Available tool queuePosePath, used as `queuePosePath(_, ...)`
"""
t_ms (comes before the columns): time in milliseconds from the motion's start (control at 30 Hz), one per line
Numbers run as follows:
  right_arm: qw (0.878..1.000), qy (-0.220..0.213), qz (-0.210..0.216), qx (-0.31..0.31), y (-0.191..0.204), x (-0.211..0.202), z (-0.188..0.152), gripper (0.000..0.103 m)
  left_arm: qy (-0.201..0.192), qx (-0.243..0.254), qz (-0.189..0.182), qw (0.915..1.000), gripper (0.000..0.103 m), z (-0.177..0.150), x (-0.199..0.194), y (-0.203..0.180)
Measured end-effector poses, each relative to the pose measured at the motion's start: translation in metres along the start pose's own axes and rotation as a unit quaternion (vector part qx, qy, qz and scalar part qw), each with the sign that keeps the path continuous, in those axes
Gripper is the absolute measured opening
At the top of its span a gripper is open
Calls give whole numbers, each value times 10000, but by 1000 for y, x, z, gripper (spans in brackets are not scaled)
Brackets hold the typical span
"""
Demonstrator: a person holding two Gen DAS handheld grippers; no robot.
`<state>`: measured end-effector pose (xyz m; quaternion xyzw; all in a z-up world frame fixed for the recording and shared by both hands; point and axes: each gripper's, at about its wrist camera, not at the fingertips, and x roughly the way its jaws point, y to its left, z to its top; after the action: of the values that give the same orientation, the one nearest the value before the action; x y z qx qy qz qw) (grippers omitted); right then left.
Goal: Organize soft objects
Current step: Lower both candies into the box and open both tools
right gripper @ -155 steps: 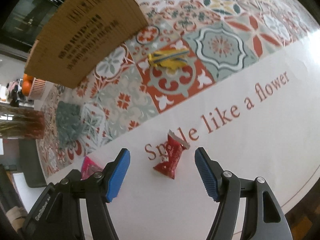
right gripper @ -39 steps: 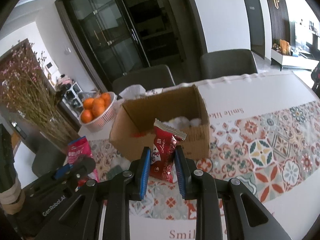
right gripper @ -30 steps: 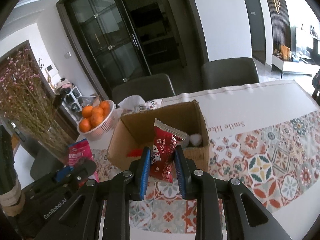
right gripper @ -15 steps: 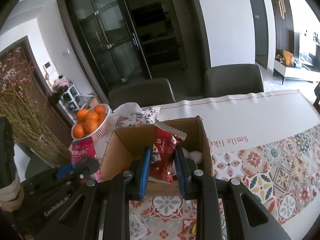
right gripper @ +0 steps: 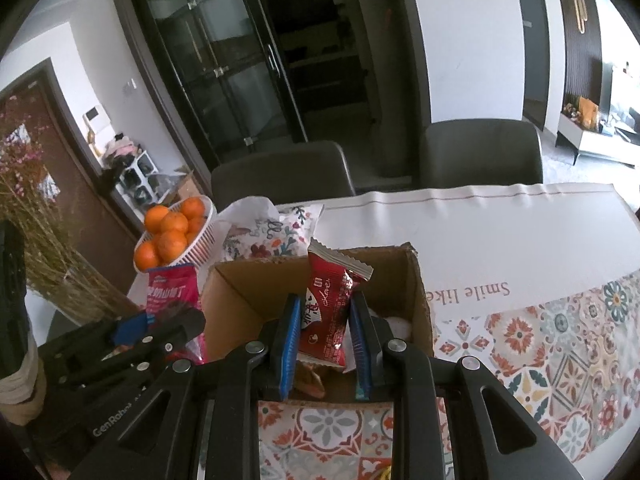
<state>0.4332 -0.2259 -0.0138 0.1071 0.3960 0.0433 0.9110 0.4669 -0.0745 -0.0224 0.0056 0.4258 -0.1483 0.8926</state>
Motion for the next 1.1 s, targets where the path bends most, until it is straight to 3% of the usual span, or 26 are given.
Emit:
queuePosePath(533,9968,788,-57,-144,-6,55,7,26,742,110,-49,9972,33,5,52,4)
queuePosePath(667,9956,930,-82,-110,-9,64,4,31,903,76,-15,9959,35,1,60,6)
queuePosePath(1100,9955,899,-284,45,-12,55,-1,44,738,44,163,9971,47,-4,39,6)
